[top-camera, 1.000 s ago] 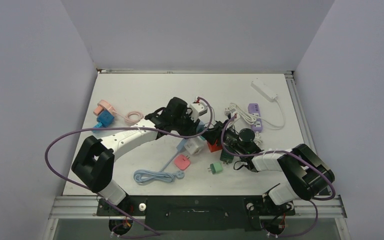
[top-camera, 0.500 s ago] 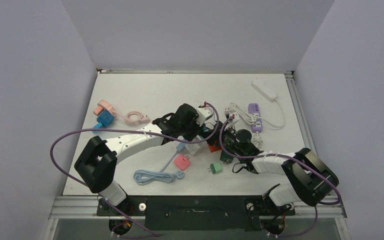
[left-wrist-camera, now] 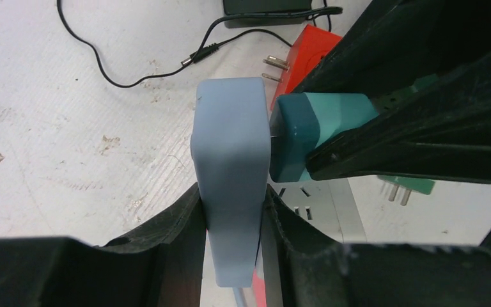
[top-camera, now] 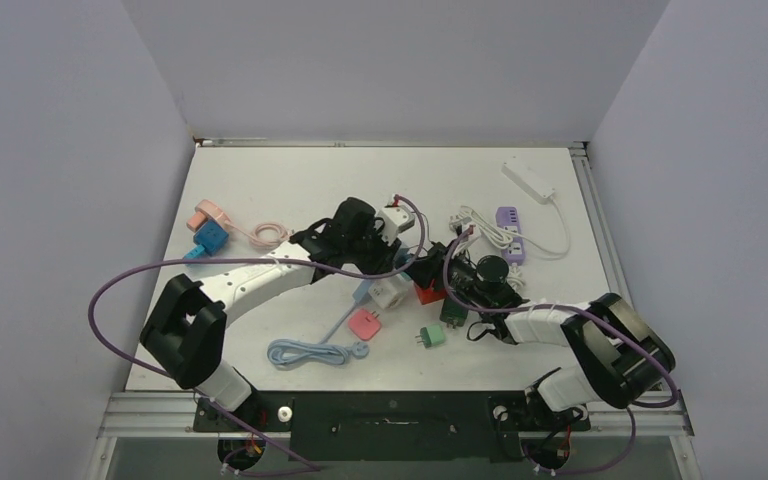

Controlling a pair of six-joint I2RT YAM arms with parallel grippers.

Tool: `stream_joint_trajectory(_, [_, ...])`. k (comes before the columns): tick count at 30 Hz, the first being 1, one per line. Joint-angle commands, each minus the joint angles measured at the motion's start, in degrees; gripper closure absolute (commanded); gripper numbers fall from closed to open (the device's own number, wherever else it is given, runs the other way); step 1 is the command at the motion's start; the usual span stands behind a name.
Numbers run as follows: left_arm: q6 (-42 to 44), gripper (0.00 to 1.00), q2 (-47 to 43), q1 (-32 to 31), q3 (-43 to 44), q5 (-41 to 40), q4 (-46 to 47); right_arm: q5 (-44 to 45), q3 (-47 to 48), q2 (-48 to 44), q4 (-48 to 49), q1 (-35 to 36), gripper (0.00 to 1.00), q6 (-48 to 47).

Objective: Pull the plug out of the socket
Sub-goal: Remove the plug from the socket, then place the plug at the center of the board.

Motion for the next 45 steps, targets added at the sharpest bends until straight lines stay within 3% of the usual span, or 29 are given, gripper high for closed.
stream_joint_trajectory(1, [-3.39, 1.0, -4.84, 4.7, -0.21, 14.69, 6.52, -9.42, 0.77, 3.93, 9.69, -4.07, 0.95, 3.61])
stream_joint_trajectory(3, [-4.04, 1.0, -5.04, 5.71, -0.54, 17.12, 7.87, -10.1, 0.74, 4.76, 11.1, -4.68, 0.95, 4.1])
stream_joint_trajectory(6, [-4.05, 1.0, -4.41, 5.67, -0.07, 14.13, 7.15, -9.26, 1.16, 4.13, 9.15, -4.25, 0.95, 2.5])
stream_joint_trajectory(19, [-5.99, 1.0, -4.07, 3.26, 1.03, -11.48, 3.26, -1.44, 0.99, -0.97, 1.68, -1.77, 0.95, -3.02])
stream_joint_trajectory(25, [-9.45, 1.0, -6.77, 5.08, 0.19, -8.48, 4.67, 8.4, 4.88, -0.91, -8.44, 2.38, 0.94, -8.85])
stream_joint_trajectory(31, [-10.91, 1.0, -9.28, 5.48, -0.61, -9.99, 5.08, 8.53, 9.11, 5.34, -10.19, 3.05, 0.93, -9.77])
stream_joint_trajectory(37, [-12.47, 1.0, -10.38, 6.16, -0.92, -12.29, 4.91, 9.45, 11.81, 9.22, -13.64, 4.21, 0.84, -10.59])
stream_joint_trajectory(45, [-14.31, 1.0, -9.76, 7.12, -0.36, -12.31, 3.95, 9.59, 12.36, 10.15, -14.62, 4.62, 0.6, -10.63])
